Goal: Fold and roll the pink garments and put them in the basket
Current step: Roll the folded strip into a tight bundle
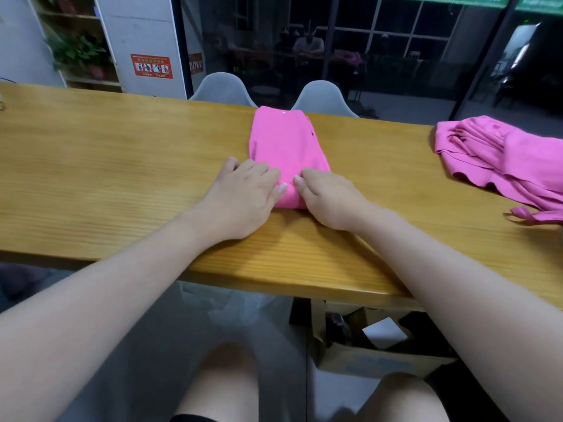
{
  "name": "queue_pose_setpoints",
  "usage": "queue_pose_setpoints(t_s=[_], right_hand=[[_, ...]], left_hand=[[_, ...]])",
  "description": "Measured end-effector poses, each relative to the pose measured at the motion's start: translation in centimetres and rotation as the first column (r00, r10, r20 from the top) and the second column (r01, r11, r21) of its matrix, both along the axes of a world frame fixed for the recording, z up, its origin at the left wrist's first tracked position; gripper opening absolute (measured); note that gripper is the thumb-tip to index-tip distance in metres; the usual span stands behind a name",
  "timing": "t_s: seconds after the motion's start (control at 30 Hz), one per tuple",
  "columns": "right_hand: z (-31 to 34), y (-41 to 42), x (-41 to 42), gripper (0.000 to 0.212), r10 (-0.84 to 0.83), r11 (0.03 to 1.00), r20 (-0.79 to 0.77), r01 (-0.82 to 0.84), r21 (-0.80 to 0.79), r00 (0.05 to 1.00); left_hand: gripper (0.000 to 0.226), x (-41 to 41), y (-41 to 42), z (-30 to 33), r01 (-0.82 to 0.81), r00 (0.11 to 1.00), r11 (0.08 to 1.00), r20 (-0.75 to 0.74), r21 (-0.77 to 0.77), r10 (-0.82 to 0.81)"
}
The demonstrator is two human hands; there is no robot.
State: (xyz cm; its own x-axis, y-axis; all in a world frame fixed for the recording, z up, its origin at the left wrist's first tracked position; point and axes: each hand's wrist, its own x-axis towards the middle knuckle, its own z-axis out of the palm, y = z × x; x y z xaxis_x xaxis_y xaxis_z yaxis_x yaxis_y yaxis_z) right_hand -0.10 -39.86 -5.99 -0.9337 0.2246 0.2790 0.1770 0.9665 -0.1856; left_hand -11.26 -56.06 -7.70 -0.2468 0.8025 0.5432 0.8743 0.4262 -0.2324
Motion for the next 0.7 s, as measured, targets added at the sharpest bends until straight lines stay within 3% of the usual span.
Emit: queue_pose_setpoints(t_s=[0.1, 0.23, 0.37, 0.43, 0.53, 0.63, 0.7], right_hand=[[-0.4, 0.6, 0.0, 0.035, 0.094, 0.995, -0.081, -0.092, 0.028, 0.992], [-1.3, 1.9, 1.4, 0.05, 0.088, 0.945, -0.067, -0.062, 0.322, 0.994], [-1.5, 2.3, 1.4, 0.056, 0.066, 0.965, -0.111, -0.036, 0.26, 0.992], [-1.3, 2.7, 0.9, 0.057, 0.071, 0.968, -0.083, -0.049, 0.248, 0.994], [-0.4, 3.3, 0.3, 0.049, 0.092, 0.988, -0.028, -0.088, 0.123, 0.995], [0.3, 3.7, -0.2, 0.039, 0.111, 0.994, 0.037, -0.111, -0.007, 0.993], [0.1, 4.1, 0.0, 0.041, 0.148, 0.984, 0.0, -0.148, 0.102, 0.989]], left_hand=[[0.045, -0.9, 1.1, 1.2, -0.013, 0.981, 0.998, 0.19, -0.067, 0.026], [0.032, -2.2, 2.5, 1.4, 0.003, 0.924, 0.998, 0.382, -0.067, 0.023], [0.037, -3.2, 2.5, 1.1, 0.111, 0.841, 0.994, 0.534, -0.011, -0.088], [0.048, -3.5, 1.6, 0.5, 0.154, 0.864, 0.988, 0.485, 0.005, -0.137], [0.058, -4.1, 0.4, -0.5, 0.167, 0.944, 0.986, 0.286, 0.015, -0.164], [0.065, -4.4, 0.7, 0.2, 0.153, 0.929, 0.988, 0.335, 0.037, -0.157], [0.064, -4.6, 1.3, 0.7, 0.152, 0.889, 0.988, 0.438, -0.005, -0.134]])
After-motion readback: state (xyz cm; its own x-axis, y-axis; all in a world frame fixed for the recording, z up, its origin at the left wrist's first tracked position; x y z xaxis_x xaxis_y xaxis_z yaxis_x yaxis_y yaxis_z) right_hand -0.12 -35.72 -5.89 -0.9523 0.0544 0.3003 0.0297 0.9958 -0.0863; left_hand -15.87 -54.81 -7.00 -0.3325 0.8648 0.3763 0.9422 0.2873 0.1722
